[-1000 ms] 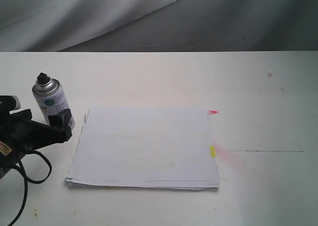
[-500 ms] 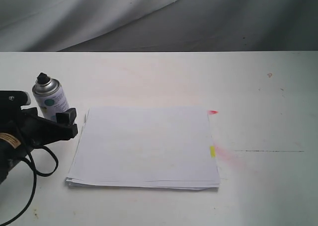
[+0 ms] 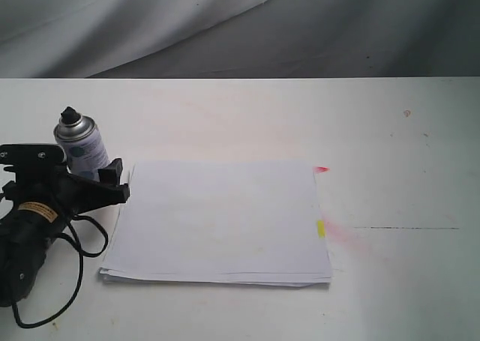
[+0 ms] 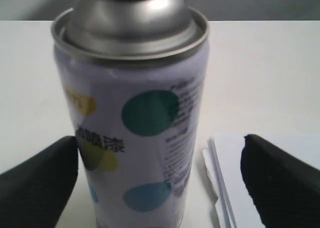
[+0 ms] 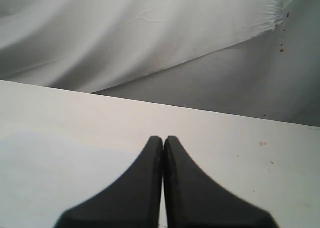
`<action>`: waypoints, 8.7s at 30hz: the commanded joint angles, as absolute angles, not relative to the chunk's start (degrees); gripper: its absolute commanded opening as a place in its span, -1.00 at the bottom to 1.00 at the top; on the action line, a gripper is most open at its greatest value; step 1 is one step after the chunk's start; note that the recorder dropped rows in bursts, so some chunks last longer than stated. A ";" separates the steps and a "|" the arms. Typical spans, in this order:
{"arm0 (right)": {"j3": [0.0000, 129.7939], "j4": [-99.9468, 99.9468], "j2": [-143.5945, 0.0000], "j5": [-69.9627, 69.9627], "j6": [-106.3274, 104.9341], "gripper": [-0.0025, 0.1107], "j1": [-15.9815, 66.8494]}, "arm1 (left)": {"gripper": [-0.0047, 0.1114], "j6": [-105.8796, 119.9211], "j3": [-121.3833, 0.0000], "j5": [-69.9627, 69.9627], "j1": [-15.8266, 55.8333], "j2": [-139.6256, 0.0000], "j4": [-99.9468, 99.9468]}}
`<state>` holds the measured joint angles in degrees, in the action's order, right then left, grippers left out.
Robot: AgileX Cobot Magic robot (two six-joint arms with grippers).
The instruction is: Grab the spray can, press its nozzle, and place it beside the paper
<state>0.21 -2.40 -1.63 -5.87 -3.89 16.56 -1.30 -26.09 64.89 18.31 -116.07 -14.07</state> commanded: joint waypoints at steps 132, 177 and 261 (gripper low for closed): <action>0.00 -2.13 -1.62 -5.32 -4.10 -0.96 16.64 | -0.92 -65.27 -49.64 -42.01 45.20 -104.36 93.07; 0.00 -16.54 -1.62 1.38 -1.73 -0.96 16.64 | -0.92 -62.70 -49.64 -46.89 45.20 -106.71 93.60; 78.73 -75.76 -116.83 -61.96 -79.31 -0.96 9.29 | -0.92 -64.38 -49.64 -46.56 45.20 -106.61 93.43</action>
<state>78.44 -73.34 -116.14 -60.64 -77.39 8.65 -63.82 -48.99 -44.48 44.90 -107.17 92.13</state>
